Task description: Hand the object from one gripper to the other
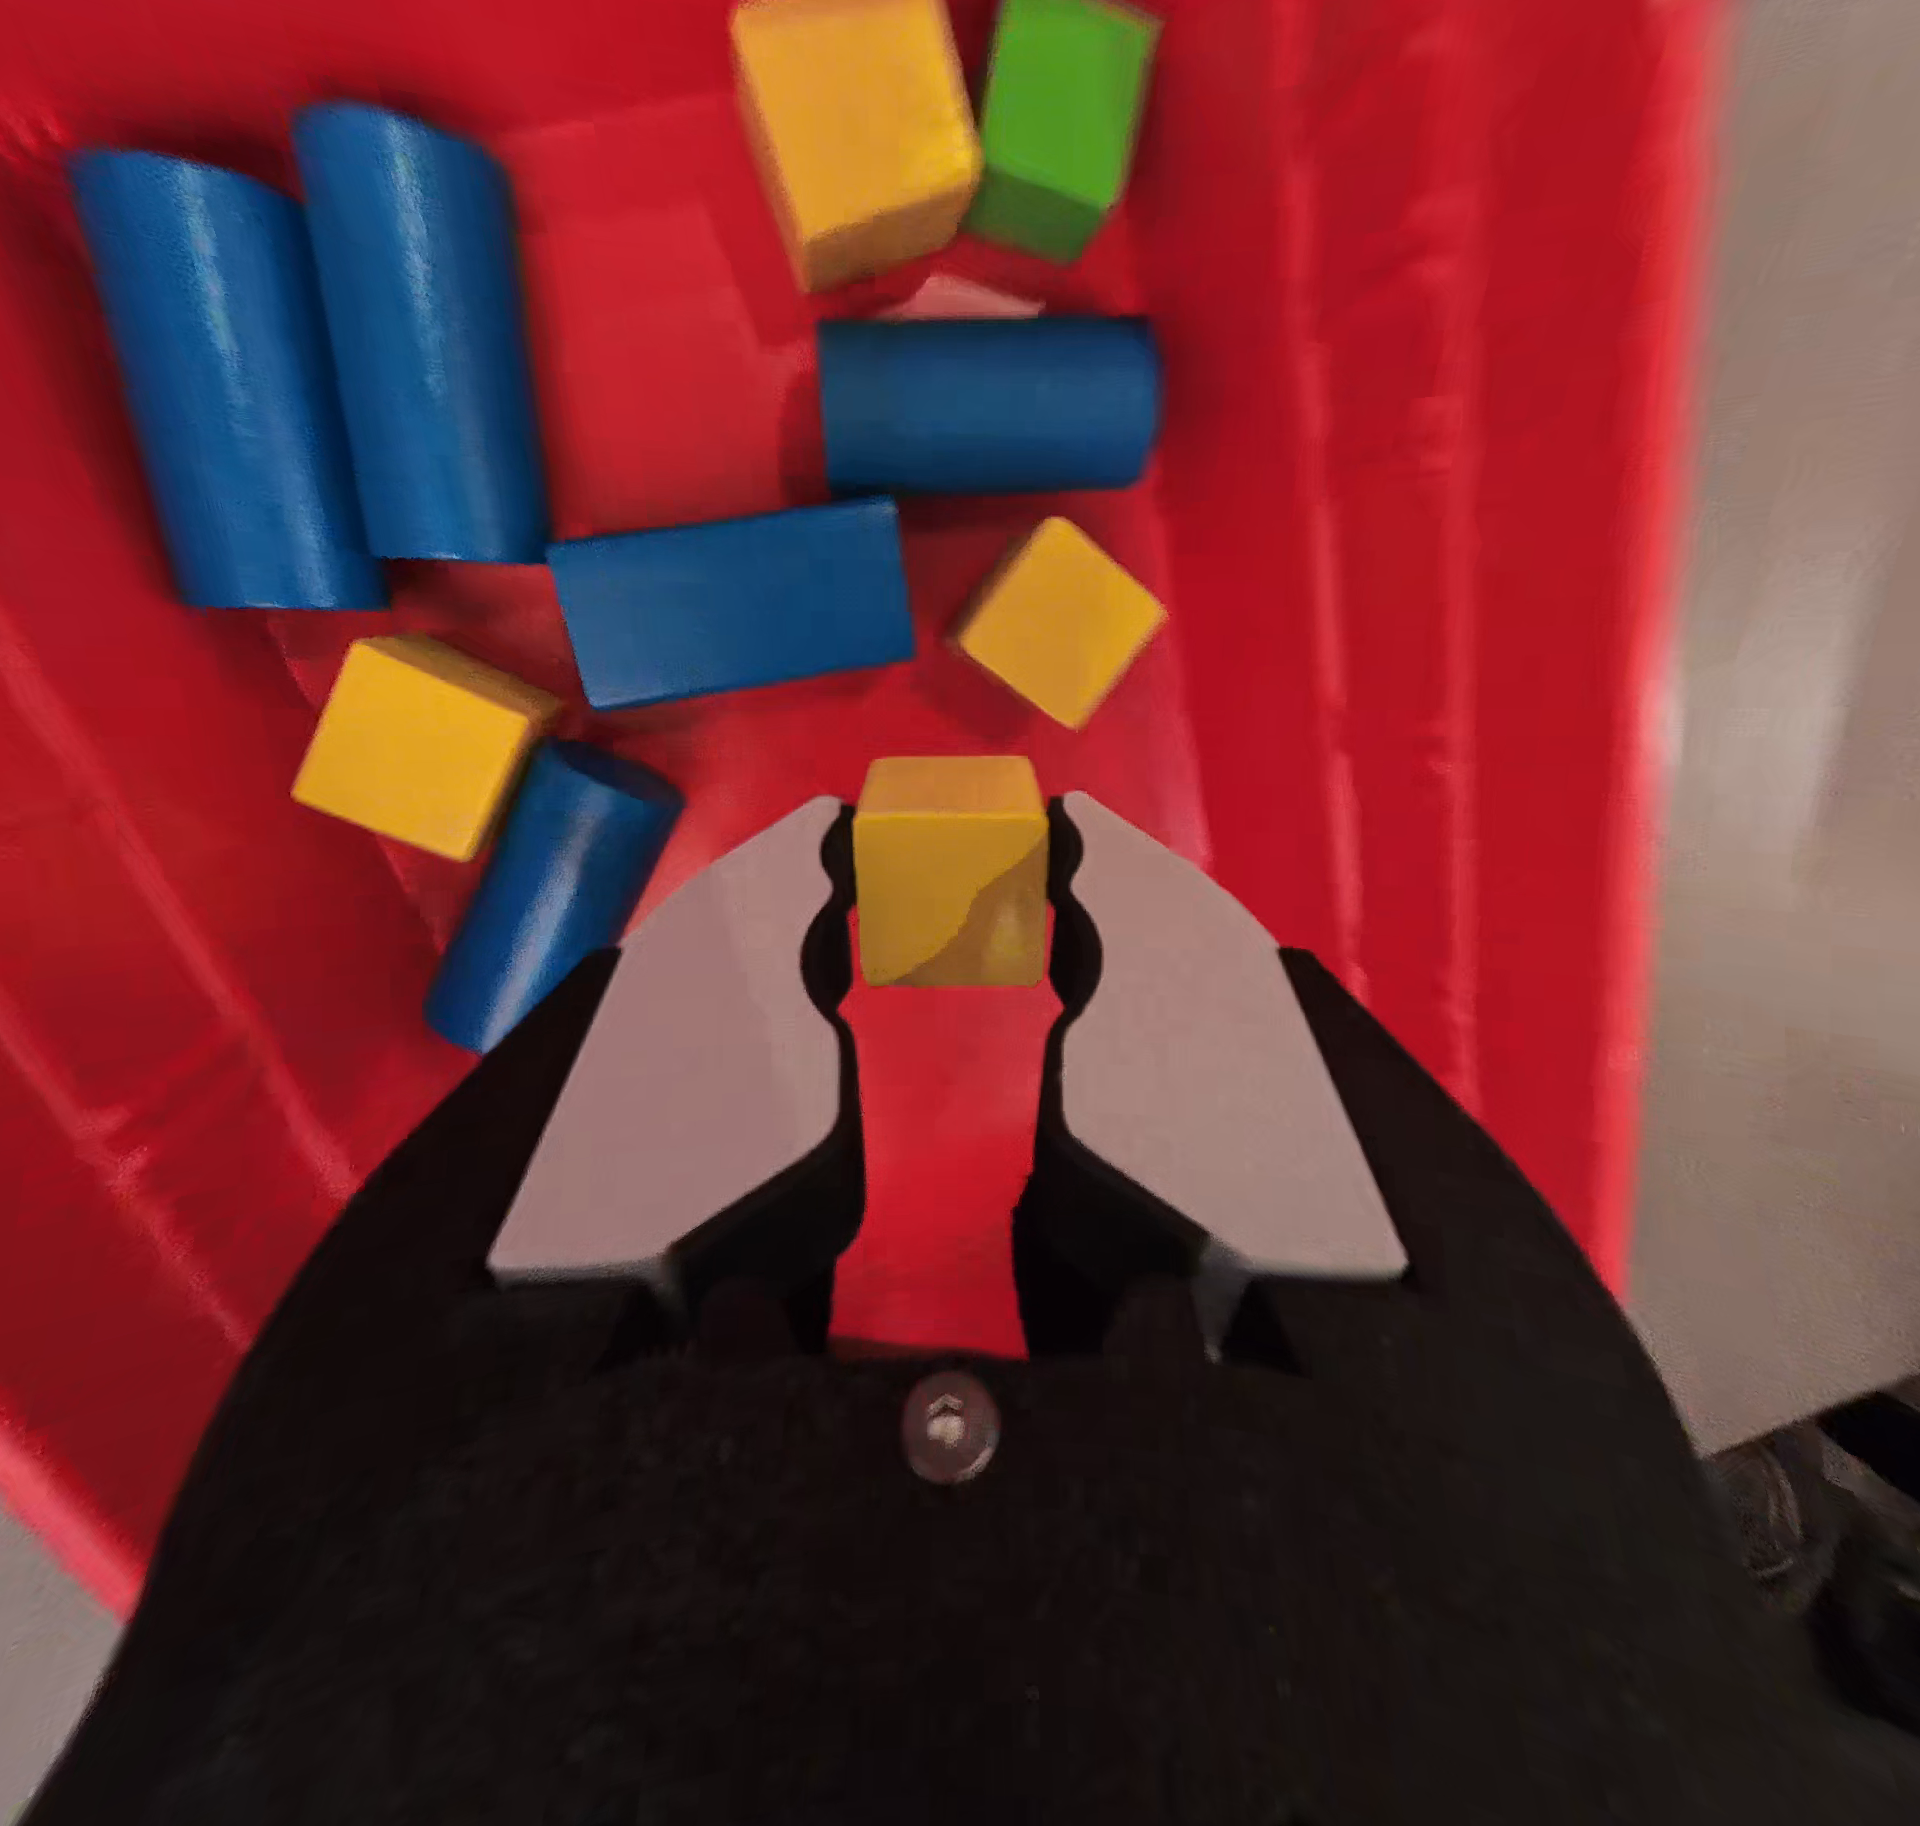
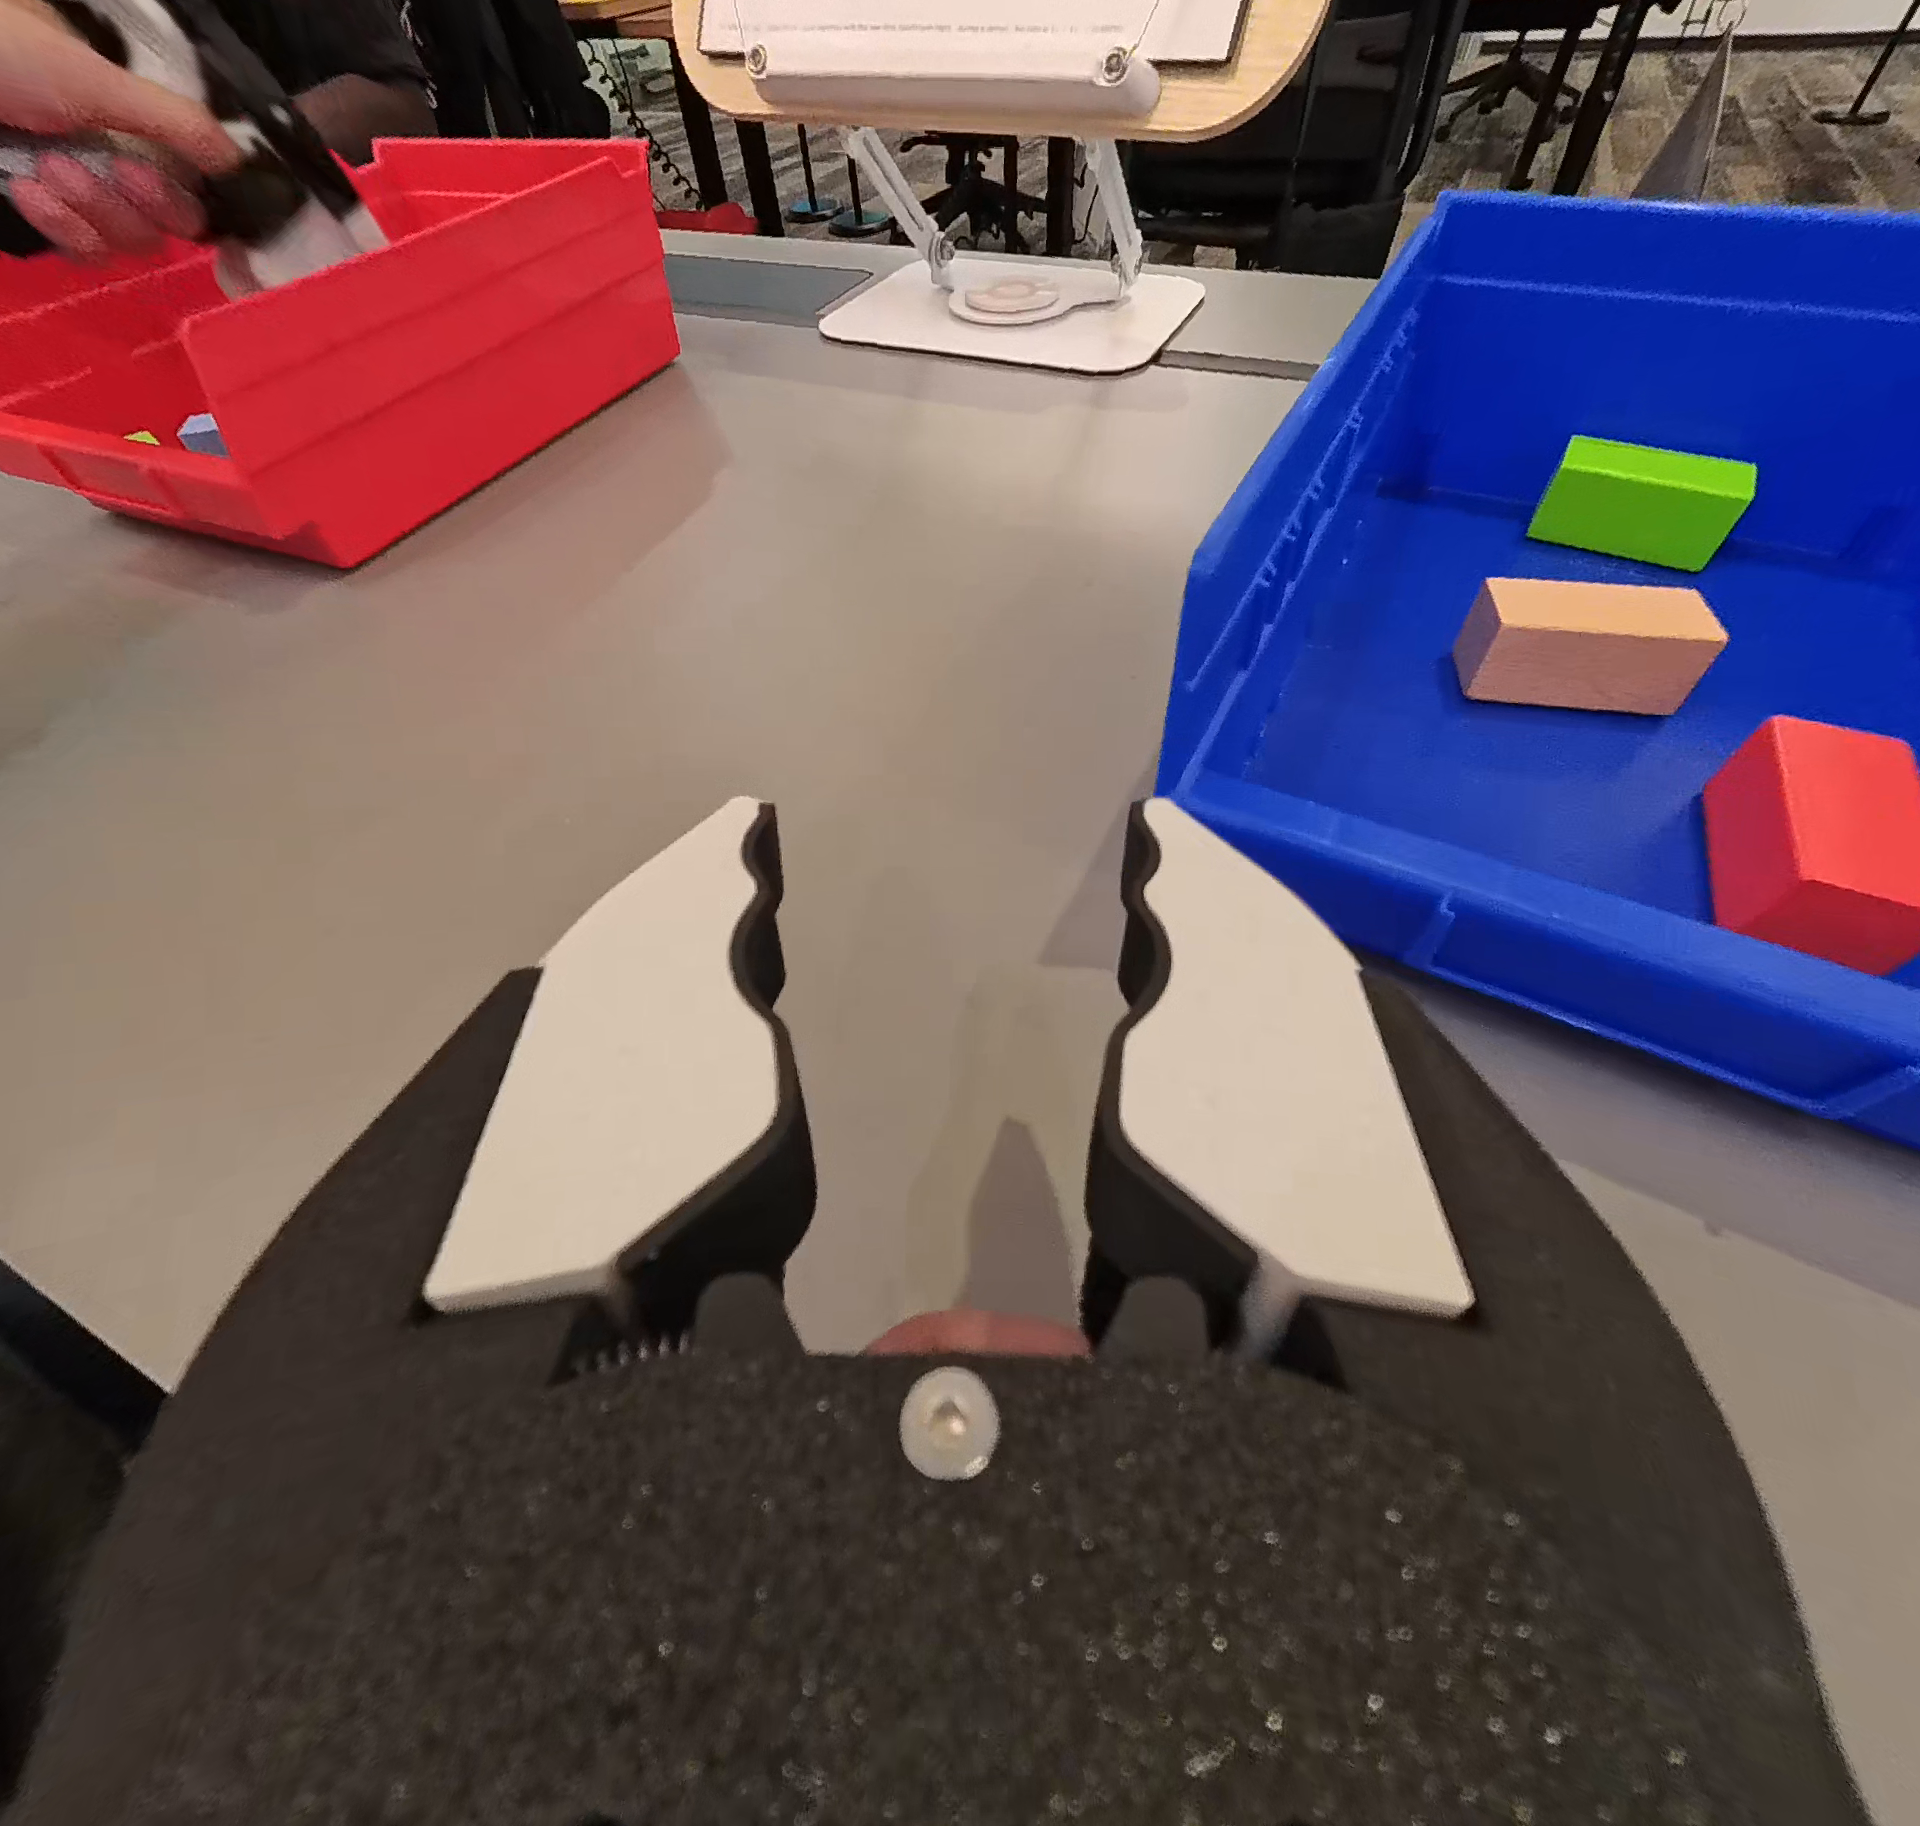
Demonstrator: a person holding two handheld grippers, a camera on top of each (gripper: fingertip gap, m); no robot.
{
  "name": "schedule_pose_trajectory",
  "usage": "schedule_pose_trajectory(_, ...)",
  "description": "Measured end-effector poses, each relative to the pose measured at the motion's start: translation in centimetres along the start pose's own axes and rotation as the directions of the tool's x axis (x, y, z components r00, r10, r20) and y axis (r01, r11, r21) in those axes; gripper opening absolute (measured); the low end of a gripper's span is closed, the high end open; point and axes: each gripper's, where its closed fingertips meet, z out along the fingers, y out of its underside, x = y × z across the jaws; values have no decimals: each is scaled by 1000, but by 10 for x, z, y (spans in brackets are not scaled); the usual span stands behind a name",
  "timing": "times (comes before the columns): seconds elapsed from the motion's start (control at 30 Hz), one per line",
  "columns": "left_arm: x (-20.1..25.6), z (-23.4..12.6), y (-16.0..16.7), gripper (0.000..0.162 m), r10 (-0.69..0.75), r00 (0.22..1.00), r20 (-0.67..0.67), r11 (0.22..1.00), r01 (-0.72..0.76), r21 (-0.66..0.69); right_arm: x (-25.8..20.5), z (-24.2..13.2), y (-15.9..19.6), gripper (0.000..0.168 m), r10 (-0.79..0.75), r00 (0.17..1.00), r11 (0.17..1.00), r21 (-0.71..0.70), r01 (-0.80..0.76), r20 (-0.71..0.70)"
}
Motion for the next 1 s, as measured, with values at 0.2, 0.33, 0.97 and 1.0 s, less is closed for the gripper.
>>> schedule_pose_trajectory(0.2,101,-104,15,34,296,839,-457,882,-57,467,-29,21,-18,63,79,973,997,-17,-77,215)
schedule_pose_trajectory(0.33,183,-158,49,34,491,528,-693,796,53,604,-85,44,-61,68,217,816,974,-62,-218,536)
schedule_pose_trajectory(0.97,300,-108,92,34,-33,56,-998,987,159,-24,-172,98,-124,35,-455,655,888,365,280,603)
schedule_pose_trajectory(1.0,301,-109,93,34,-38,43,-998,986,162,-31,-170,97,-125,35,-478,659,875,385,295,581)
